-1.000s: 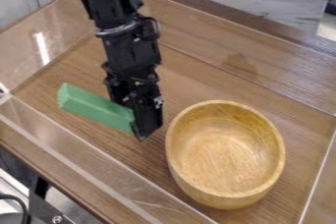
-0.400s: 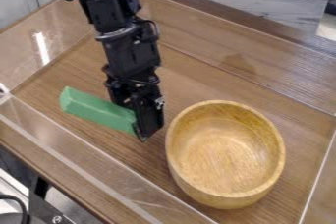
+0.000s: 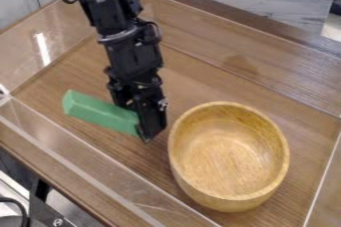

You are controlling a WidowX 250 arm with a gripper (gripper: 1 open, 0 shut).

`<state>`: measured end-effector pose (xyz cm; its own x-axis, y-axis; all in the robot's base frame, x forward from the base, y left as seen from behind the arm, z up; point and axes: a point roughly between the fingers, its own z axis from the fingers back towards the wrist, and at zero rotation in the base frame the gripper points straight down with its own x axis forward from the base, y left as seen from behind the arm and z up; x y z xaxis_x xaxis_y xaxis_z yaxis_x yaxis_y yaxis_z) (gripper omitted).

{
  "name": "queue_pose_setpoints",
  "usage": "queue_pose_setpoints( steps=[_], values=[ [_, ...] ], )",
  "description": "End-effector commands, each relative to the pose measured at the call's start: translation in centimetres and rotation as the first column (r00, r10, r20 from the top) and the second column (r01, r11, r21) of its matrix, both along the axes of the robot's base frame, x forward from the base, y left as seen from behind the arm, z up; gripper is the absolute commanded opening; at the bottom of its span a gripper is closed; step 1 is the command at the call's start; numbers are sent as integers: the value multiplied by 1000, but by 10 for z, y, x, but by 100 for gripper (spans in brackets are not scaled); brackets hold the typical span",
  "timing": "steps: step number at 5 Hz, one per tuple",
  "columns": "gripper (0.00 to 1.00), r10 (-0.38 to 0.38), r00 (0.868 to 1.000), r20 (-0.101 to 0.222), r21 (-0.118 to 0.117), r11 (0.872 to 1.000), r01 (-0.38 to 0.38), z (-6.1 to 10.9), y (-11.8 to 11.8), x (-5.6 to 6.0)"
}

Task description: Remove the green block from inside the brown bowl and put it on the table

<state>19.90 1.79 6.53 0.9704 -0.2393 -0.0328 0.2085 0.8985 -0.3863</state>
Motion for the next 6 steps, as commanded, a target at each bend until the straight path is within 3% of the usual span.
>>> queue_pose_setpoints(
  steps=[1,4,6],
  values=[
    [0,25,999,20,2,1000,-25,11,4,4],
    [0,48,999,-15,-16,999,-49,25,5,3],
    [0,53,998,-30,-21,998,-54,26,7,4]
  ],
)
